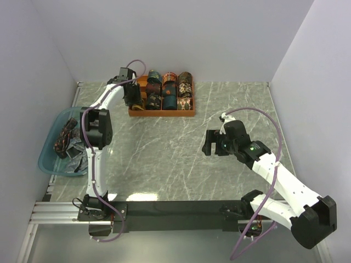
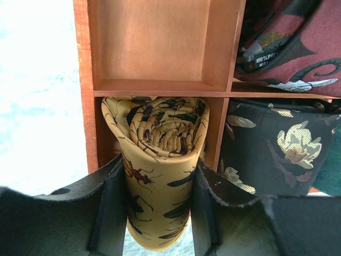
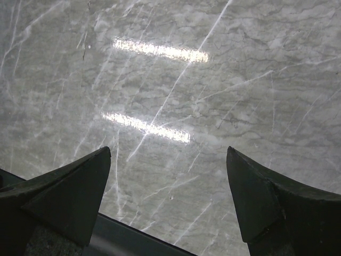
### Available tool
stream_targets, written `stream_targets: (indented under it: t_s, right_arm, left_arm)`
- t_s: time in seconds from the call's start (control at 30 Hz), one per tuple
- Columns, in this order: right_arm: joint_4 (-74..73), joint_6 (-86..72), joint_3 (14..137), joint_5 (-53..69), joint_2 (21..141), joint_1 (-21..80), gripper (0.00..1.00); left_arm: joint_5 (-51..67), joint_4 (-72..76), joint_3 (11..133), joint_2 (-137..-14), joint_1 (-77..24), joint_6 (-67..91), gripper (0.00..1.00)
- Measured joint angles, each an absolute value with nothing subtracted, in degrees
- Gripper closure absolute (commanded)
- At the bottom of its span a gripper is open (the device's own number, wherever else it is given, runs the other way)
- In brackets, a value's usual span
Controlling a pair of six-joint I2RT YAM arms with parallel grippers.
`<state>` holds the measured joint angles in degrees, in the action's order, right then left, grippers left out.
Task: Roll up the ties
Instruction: Place the rolled tie into the container
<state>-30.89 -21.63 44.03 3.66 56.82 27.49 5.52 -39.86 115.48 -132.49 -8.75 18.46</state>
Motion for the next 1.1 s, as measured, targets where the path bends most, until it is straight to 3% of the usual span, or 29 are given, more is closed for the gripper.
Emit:
stream_targets:
  t_s: [0.33,0.43,0.83,1.1]
  right_arm:
    - [-30.98,-22.02,43.92,3.38,55.40,27.49,0.05]
    - [-31.00,-22.02,43.90,3.18,54.33,27.49,0.05]
    - [-34.33,-22.00,44.14,1.56,47.90,27.49,0.05]
    - [-40.25,-22.04,49.91,-4.12,38.61,27.49,0.05]
  left_arm:
    - [2.22,-40.38,115.96,-132.53,-9.82,18.46,0.40]
    - [1.96,-40.42,115.96,-132.49,-9.85,18.46,0.32]
    - [1.50,-42.92,116.07,-128.16,-9.91,20.05,0.05]
    - [0.82,-42.33,112.42,-111.79,-9.87,23.62,0.01]
